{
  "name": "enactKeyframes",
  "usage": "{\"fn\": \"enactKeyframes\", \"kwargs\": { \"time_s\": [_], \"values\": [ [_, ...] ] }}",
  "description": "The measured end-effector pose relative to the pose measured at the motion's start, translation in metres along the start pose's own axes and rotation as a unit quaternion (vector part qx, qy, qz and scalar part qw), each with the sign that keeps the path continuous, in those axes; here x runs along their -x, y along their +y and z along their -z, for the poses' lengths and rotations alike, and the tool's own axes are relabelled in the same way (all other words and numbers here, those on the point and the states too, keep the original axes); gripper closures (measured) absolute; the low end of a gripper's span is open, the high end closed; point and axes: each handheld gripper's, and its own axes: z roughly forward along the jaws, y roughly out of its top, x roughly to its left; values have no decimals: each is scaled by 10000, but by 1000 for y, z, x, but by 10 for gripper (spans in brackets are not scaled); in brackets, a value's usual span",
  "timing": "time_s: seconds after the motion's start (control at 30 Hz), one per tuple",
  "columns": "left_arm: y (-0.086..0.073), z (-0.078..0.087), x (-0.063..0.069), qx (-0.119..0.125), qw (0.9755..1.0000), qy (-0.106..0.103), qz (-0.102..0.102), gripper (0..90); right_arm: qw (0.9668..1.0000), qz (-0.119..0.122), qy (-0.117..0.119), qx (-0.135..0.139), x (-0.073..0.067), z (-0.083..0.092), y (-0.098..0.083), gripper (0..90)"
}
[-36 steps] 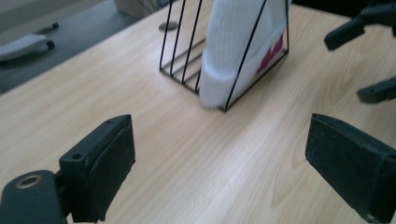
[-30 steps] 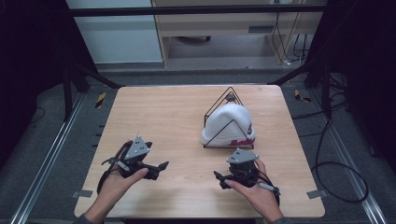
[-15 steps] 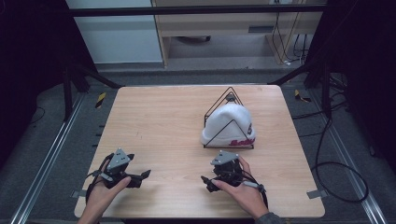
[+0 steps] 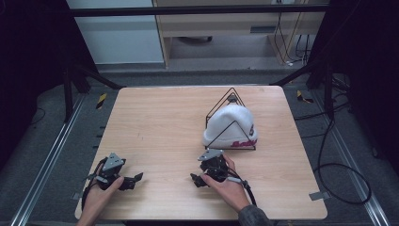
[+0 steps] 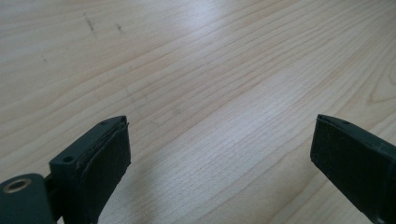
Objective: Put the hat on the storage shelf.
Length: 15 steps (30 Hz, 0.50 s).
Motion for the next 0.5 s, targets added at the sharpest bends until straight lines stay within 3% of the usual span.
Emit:
{"fn": "enactKeyframes", "kwargs": {
  "time_s": [0.33, 0.43, 0.5],
  "values": [
    [-5, -10, -5, -252, 9994, 141, 216, 48, 9998, -33, -191, 31, -12, -23, 3, 78],
    [-5, -11, -3, -365, 9992, 153, -51, 41, 9994, -118, -260, 170, -13, -24, 0, 69],
    [-5, -11, -3, -367, 9992, 141, -50, 32, 9994, -128, -261, 169, -13, -24, 0, 69]
  ]
}}
